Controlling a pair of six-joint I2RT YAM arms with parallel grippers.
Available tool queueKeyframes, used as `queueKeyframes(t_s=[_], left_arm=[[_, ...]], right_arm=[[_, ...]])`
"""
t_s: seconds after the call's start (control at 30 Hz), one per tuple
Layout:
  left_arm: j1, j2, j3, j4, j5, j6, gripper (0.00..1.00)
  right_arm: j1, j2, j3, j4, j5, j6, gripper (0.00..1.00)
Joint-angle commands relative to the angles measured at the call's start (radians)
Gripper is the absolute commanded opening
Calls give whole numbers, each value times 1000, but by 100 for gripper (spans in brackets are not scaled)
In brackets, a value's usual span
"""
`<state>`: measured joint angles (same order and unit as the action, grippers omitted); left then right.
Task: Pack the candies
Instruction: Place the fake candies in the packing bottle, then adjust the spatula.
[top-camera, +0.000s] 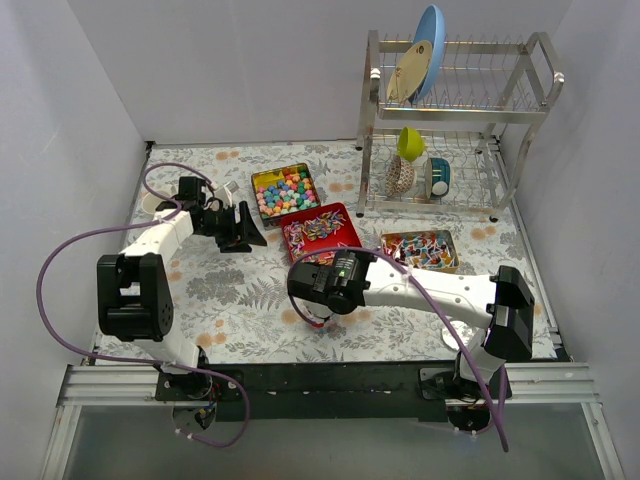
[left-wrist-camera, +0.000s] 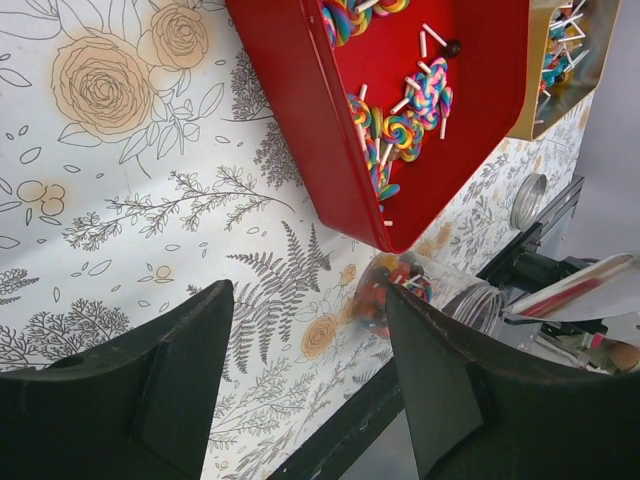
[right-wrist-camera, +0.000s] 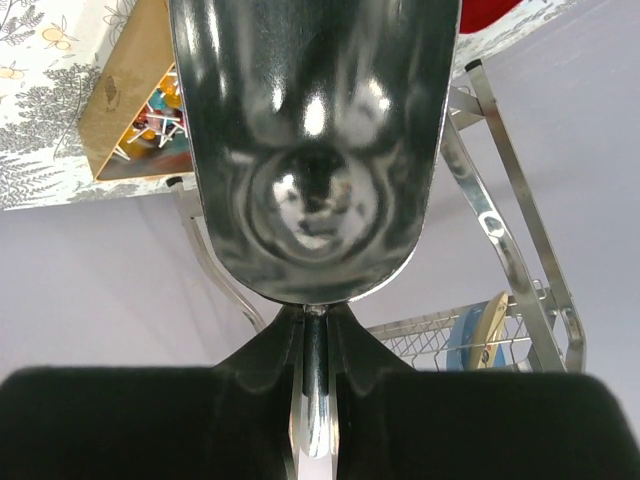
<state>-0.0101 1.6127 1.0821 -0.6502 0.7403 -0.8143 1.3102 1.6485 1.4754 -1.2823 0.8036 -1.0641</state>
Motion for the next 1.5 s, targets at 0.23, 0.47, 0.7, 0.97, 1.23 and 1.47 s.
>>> queueKeyframes(t_s=[0.23, 0.47, 0.7, 0.97, 1.23, 1.47], left_arm=[[1, -152, -100, 66, 91, -25, 47], [-27, -335, -229, 440, 462, -233, 0], [-126, -330, -237, 567, 473, -361, 0], [-129, -225, -243, 554, 406, -352, 0], [-104, -260, -234, 485, 323, -338, 1], [-88, -332, -364, 348, 39, -312, 0]], right_arm=[[-50, 11, 210, -25, -35, -13, 1], [-226, 134, 411, -9, -384, 170, 1], [-261, 252, 568, 3, -484, 246, 1], [-261, 277, 752, 32, -578, 251, 1], [-322, 184, 519, 117, -567, 217, 1], [-445, 247, 480, 110, -558, 26, 1]])
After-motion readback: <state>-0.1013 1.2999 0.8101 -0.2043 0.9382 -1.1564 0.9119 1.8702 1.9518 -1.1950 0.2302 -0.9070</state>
